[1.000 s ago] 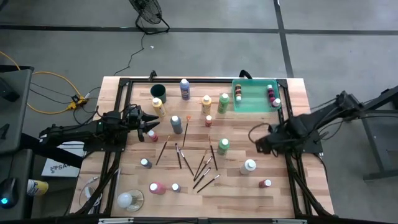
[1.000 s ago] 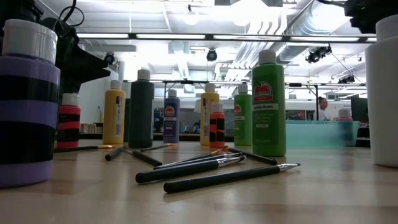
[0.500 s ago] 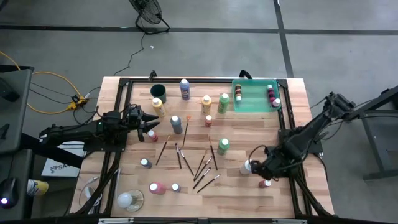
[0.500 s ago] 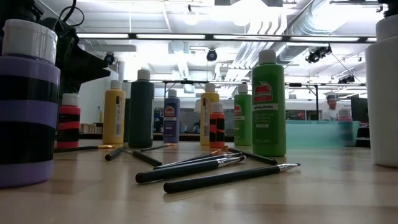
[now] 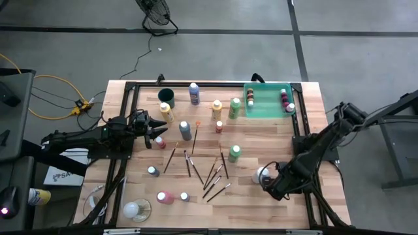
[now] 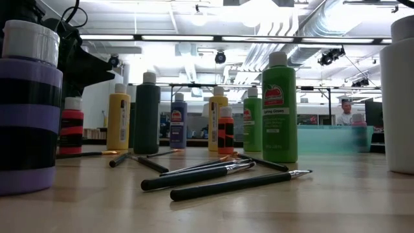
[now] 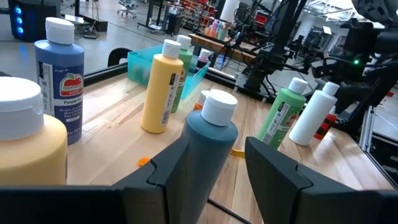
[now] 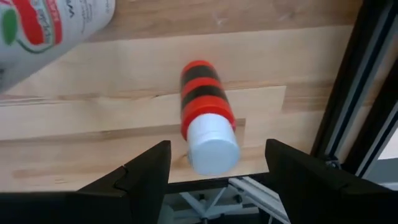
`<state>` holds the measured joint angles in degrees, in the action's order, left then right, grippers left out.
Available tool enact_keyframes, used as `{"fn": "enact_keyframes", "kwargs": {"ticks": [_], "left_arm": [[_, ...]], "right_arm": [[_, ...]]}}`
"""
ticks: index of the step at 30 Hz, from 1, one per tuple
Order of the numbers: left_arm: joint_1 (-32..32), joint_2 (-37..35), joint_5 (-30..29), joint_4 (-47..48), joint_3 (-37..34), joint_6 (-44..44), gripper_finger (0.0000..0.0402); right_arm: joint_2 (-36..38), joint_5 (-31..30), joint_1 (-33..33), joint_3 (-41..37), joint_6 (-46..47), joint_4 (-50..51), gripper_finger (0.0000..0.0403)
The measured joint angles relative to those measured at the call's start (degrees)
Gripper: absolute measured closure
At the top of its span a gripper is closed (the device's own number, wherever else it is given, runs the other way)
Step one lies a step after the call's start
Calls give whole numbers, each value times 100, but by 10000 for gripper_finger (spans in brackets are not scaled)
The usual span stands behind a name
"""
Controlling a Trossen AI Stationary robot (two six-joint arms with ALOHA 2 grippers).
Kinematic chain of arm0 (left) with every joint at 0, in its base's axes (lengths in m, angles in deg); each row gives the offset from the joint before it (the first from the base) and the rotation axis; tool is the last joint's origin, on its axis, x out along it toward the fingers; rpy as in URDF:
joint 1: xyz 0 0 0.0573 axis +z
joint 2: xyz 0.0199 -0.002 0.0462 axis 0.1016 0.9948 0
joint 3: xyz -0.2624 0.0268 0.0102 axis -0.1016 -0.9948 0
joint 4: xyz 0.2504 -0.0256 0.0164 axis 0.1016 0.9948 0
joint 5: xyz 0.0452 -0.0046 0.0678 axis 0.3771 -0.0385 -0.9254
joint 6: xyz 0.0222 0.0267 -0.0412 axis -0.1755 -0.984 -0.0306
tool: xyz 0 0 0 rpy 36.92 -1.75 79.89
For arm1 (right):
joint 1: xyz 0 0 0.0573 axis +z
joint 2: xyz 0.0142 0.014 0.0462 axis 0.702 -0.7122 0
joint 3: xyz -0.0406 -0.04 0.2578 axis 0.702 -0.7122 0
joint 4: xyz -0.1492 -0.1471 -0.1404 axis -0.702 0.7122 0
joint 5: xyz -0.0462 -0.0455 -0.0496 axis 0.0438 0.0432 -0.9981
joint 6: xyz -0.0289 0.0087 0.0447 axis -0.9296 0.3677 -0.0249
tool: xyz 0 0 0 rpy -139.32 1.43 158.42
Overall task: Pick & Place Paint Supplies
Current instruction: Put the small red paint bottle into the green bin
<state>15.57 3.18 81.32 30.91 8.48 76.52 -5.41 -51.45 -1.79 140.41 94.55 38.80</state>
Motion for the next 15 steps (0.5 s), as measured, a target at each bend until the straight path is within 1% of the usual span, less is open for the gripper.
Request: {"fn": "enact_keyframes", "kwargs": {"ticks": [3, 6, 10, 15], "left_arm": [[0, 2, 1, -2, 0, 0, 250], [0, 0, 0, 0, 0, 0, 250], [0, 0, 0, -2, 0, 0, 250], [0, 0, 0, -2, 0, 0, 250]], "right_arm": [[-105, -9, 1, 0, -36, -1, 150], [-179, -79, 10, 0, -59, -7, 163], [-176, -153, 9, 0, -66, -33, 191], [-176, 29, 26, 0, -68, -116, 233]]}}
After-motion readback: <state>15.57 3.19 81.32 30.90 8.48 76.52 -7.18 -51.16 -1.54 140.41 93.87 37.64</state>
